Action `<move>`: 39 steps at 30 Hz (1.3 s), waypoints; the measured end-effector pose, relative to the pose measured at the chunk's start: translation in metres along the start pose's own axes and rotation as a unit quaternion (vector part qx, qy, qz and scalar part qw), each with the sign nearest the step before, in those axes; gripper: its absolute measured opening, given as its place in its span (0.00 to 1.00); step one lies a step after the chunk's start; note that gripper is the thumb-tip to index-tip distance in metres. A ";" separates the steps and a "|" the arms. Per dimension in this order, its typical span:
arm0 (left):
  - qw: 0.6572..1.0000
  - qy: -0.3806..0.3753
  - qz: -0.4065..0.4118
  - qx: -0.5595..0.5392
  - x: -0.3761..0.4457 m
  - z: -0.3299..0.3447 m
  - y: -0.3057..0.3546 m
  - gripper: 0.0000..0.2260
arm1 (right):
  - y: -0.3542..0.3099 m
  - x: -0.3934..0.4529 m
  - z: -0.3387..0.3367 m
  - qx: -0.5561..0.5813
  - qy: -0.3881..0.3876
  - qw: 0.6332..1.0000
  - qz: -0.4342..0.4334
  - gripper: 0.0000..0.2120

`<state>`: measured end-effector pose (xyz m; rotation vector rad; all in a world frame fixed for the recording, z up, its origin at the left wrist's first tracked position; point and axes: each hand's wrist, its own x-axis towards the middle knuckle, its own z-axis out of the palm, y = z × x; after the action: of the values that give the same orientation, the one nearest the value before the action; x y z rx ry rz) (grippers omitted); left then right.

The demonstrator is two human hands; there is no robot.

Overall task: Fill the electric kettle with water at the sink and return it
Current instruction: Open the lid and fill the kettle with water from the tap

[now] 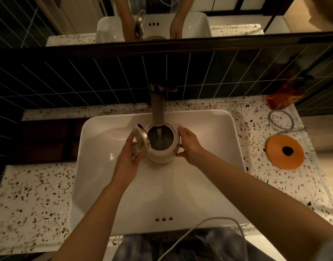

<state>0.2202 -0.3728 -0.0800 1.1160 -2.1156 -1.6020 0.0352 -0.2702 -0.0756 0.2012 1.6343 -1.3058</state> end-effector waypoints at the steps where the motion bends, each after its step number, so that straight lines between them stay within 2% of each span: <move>1: 1.000 -0.003 0.005 0.003 0.000 0.000 0.000 0.33 | 0.000 0.000 0.000 -0.001 0.002 1.000 0.001 0.22; 8: 1.000 -0.013 0.011 0.008 0.004 -0.008 0.005 0.26 | -0.003 -0.001 0.001 -0.007 0.005 1.000 0.001 0.22; 12: 0.996 -0.029 0.010 0.082 0.011 -0.014 -0.001 0.13 | -0.004 -0.003 0.002 -0.011 0.014 1.000 0.000 0.22; 15: 0.995 -0.047 -0.020 0.082 0.016 -0.018 -0.007 0.06 | -0.005 -0.005 0.003 -0.011 0.018 1.000 -0.001 0.22; 25: 0.993 -0.082 -0.032 0.078 0.023 -0.019 -0.007 0.07 | -0.011 -0.011 0.006 -0.020 0.025 0.999 0.005 0.22; 28: 0.991 -0.088 -0.044 0.092 0.023 -0.020 -0.005 0.04 | -0.013 -0.014 0.007 -0.026 0.024 0.999 0.007 0.22; 32: 0.988 -0.085 -0.026 0.124 0.022 -0.021 -0.003 0.09 | -0.018 -0.018 0.009 -0.053 0.022 0.998 0.005 0.22; 34: 0.987 -0.070 -0.017 0.141 0.022 -0.019 -0.004 0.10 | -0.026 -0.018 0.011 -0.113 0.045 0.992 -0.025 0.22; 36: 0.986 -0.062 -0.014 0.155 0.021 -0.016 -0.004 0.09 | -0.039 -0.017 0.011 -0.170 0.081 0.978 -0.090 0.21; 39: 0.985 -0.060 -0.013 0.161 0.022 -0.016 -0.005 0.05 | -0.068 -0.025 0.013 -0.164 0.113 0.959 -0.199 0.18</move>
<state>0.2174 -0.3997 -0.0838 1.1706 -2.5159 -1.4018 0.0104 -0.2975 -0.0119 -0.1988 2.1404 -1.3124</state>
